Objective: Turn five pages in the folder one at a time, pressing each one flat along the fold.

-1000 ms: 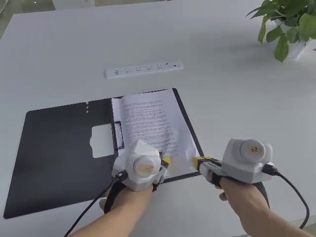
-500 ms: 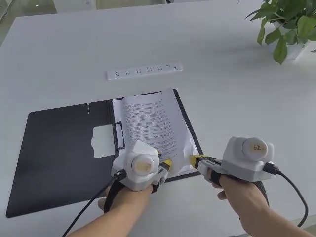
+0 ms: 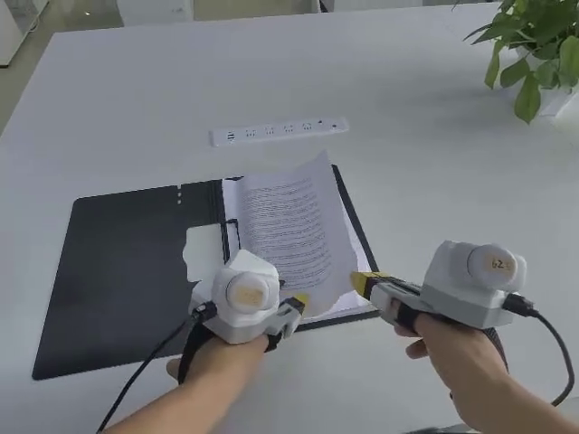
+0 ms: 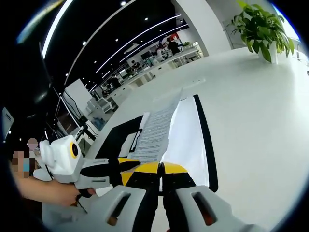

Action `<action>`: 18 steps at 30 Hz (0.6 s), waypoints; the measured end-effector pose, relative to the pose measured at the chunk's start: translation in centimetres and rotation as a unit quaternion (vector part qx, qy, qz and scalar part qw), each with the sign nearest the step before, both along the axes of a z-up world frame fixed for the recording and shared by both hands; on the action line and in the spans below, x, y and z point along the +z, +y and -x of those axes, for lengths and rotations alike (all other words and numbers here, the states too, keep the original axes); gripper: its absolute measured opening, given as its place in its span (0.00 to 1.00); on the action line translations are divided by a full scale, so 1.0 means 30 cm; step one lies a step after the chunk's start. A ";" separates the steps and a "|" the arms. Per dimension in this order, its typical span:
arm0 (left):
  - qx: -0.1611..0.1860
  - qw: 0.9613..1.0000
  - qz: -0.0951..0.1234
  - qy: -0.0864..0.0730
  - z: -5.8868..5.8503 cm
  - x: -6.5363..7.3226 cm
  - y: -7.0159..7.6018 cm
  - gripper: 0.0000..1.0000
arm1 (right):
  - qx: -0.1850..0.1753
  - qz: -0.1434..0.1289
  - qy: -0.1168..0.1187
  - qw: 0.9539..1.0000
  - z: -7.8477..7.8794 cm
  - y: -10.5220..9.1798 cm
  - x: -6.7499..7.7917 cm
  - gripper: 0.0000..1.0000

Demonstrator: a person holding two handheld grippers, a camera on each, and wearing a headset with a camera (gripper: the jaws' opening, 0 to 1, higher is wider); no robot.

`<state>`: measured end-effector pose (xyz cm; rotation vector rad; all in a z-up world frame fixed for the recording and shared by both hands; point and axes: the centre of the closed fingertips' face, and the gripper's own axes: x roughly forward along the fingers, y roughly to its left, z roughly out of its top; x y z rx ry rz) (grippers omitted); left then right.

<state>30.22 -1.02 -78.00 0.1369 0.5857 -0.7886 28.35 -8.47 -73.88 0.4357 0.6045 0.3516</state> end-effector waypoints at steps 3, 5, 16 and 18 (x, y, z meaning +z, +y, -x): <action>0.003 1.000 0.006 -0.010 0.005 0.039 0.035 0.25 | 0.006 -0.008 -0.010 1.000 0.000 0.023 0.031 0.00; 0.011 1.000 0.017 -0.017 0.003 0.074 0.065 0.28 | 0.013 -0.014 -0.017 1.000 0.001 0.044 0.054 0.00; 0.052 0.996 0.048 -0.053 0.026 0.229 0.260 0.29 | 0.040 -0.044 -0.067 0.996 -0.025 0.193 0.200 0.00; 0.060 0.995 0.053 -0.056 0.036 0.246 0.300 0.30 | 0.052 -0.043 -0.076 0.995 -0.030 0.232 0.217 0.00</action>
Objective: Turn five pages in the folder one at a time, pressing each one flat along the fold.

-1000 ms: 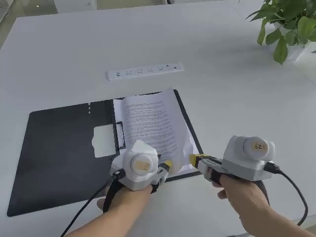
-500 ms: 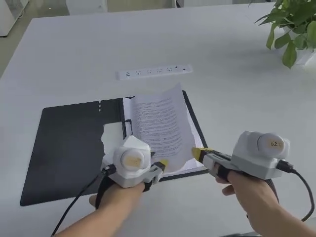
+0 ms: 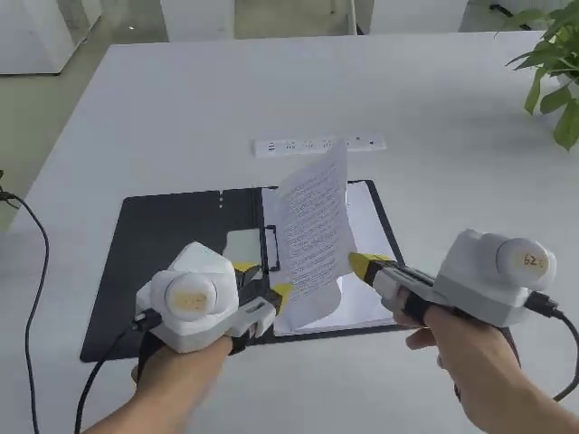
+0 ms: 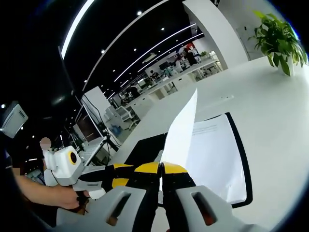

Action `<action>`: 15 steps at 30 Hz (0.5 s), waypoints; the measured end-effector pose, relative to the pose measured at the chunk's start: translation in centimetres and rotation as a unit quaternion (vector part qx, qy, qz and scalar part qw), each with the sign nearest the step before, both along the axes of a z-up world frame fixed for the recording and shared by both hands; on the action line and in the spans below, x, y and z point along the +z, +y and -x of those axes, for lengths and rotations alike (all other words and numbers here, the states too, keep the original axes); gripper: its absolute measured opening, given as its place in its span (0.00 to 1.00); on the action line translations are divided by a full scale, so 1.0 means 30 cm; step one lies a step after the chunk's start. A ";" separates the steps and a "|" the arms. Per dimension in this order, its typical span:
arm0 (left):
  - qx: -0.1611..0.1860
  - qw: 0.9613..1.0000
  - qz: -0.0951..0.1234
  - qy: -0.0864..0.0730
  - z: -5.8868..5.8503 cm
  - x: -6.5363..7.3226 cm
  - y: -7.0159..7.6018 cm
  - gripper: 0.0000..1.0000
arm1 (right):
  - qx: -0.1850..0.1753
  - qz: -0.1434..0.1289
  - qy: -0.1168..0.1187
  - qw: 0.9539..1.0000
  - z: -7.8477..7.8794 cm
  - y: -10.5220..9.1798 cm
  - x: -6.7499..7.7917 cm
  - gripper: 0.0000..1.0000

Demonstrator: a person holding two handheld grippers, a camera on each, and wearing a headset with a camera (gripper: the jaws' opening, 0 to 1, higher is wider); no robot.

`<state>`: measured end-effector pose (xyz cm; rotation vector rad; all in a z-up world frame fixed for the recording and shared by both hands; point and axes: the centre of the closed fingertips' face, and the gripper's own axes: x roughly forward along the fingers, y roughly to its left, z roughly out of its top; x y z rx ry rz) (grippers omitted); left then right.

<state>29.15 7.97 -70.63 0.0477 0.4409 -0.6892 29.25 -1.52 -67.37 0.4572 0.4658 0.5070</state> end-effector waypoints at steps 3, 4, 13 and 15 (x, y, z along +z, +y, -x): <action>0.007 1.000 0.000 -0.008 0.014 0.020 0.048 0.30 | 0.016 -0.003 -0.005 1.000 -0.006 0.060 0.015 0.00; 0.010 1.000 -0.001 -0.008 0.018 0.023 0.063 0.30 | 0.017 -0.002 -0.006 1.000 -0.007 0.067 0.016 0.00; 0.036 0.999 -0.002 -0.017 0.056 0.049 0.200 0.31 | 0.063 -0.004 -0.007 0.998 -0.014 0.239 0.020 0.00; 0.045 0.999 -0.002 -0.015 0.063 0.049 0.234 0.31 | 0.073 -0.002 -0.006 0.997 -0.017 0.276 0.015 0.00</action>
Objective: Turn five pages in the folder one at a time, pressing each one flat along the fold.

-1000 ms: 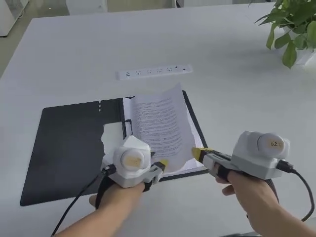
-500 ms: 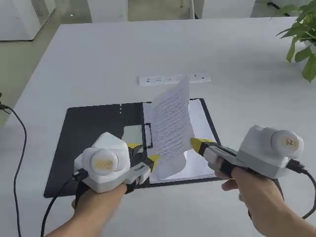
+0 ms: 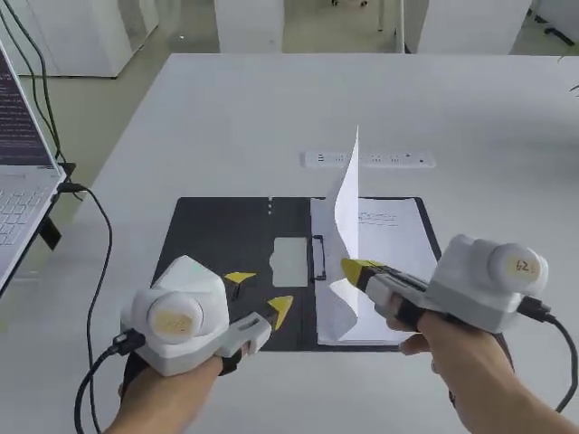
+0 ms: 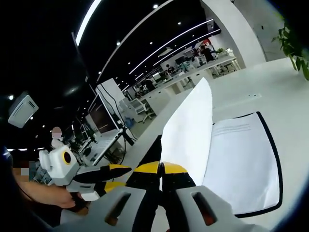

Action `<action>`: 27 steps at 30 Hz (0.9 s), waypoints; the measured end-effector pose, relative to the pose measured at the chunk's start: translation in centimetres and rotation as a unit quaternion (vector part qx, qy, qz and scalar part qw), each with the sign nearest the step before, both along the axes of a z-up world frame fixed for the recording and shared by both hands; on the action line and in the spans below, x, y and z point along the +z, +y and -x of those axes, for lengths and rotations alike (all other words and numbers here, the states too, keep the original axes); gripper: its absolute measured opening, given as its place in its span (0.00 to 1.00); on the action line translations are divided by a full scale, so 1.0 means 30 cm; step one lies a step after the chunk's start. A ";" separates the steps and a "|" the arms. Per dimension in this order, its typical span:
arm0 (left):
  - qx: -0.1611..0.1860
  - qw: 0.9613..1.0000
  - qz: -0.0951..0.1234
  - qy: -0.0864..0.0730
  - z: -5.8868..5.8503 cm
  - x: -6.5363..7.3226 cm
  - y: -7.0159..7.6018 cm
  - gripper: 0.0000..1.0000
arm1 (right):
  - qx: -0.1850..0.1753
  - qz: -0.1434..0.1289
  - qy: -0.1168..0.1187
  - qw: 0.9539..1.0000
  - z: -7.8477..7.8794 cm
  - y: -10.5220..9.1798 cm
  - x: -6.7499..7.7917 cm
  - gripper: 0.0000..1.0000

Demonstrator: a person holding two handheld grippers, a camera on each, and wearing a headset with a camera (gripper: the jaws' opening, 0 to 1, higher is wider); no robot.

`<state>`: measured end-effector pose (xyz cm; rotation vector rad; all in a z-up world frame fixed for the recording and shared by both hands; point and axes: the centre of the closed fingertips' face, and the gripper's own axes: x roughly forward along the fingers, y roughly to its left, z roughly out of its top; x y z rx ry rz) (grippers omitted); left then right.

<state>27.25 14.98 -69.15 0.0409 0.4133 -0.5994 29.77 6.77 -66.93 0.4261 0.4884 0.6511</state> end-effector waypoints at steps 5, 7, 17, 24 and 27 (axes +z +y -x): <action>0.015 1.000 0.000 0.000 0.015 -0.001 0.072 0.31 | 0.022 0.003 0.003 1.000 -0.002 0.091 -0.018 0.00; 0.021 1.000 0.002 0.001 0.018 -0.002 0.102 0.31 | 0.031 0.008 0.007 0.999 -0.002 0.125 -0.031 0.00; 0.047 0.999 -0.001 0.008 0.041 -0.024 0.221 0.30 | 0.064 0.027 0.017 0.997 -0.011 0.255 -0.086 0.00; 0.065 0.998 0.005 0.014 0.051 -0.042 0.281 0.30 | 0.089 0.044 0.029 0.995 -0.002 0.339 -0.158 0.00; 0.074 0.997 0.008 0.019 0.055 -0.053 0.301 0.30 | 0.100 0.054 0.036 0.993 0.002 0.368 -0.194 0.00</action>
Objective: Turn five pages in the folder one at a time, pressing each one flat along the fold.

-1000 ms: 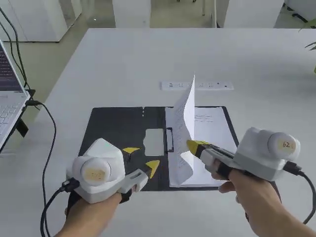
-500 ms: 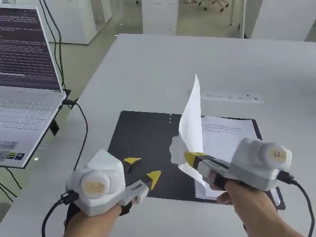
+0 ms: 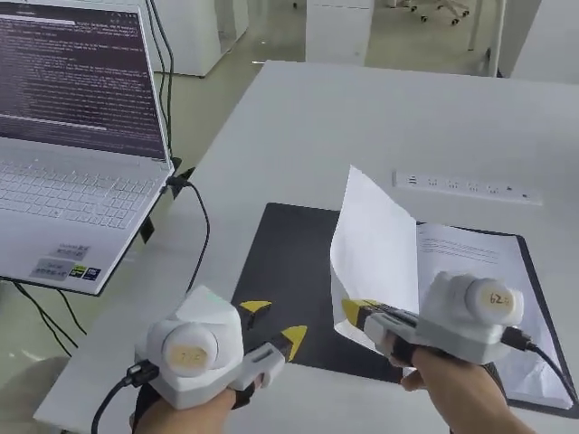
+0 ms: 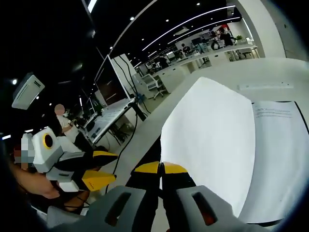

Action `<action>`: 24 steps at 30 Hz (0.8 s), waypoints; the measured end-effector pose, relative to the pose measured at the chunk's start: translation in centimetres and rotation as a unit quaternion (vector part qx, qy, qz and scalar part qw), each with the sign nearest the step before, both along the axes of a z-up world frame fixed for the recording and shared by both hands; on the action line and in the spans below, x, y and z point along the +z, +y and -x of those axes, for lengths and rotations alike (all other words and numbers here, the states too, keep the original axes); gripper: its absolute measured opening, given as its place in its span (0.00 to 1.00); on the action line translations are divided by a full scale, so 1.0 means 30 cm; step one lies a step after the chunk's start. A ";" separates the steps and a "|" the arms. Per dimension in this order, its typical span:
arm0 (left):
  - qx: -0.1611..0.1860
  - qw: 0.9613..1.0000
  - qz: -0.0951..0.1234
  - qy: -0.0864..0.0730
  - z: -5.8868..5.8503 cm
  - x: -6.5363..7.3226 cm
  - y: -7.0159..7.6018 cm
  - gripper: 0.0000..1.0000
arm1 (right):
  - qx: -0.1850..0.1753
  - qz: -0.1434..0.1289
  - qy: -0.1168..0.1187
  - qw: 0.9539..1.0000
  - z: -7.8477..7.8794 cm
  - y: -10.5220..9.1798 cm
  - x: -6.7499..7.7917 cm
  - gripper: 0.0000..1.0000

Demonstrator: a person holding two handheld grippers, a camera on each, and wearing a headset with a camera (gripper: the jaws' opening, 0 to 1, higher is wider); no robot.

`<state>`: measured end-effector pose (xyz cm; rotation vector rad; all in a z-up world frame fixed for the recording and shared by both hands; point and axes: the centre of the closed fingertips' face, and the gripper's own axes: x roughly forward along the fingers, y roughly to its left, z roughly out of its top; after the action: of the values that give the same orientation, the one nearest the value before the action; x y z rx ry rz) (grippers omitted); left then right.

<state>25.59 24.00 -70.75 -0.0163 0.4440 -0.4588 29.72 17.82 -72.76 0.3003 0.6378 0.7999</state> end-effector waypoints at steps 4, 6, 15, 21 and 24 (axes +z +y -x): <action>0.005 1.000 0.002 0.002 0.005 -0.012 0.008 0.30 | 0.014 0.011 0.007 1.000 0.005 0.039 -0.040 0.00; 0.007 1.000 0.004 0.004 0.006 -0.017 0.011 0.30 | 0.022 0.021 0.010 0.999 0.010 0.054 -0.066 0.00; 0.010 1.000 0.003 0.012 -0.005 -0.053 0.016 0.29 | 0.033 0.043 0.026 0.998 0.005 0.077 -0.150 0.00; 0.011 1.000 0.003 0.016 -0.011 -0.068 0.018 0.29 | 0.038 0.053 0.037 0.997 0.005 0.088 -0.200 0.00; 0.014 1.000 0.003 0.018 -0.012 -0.076 0.024 0.29 | 0.042 0.059 0.044 0.996 0.011 0.103 -0.230 0.00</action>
<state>25.94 24.71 -73.03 -0.0373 0.4781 -0.4327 29.38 20.90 -79.67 0.2023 0.7809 0.8297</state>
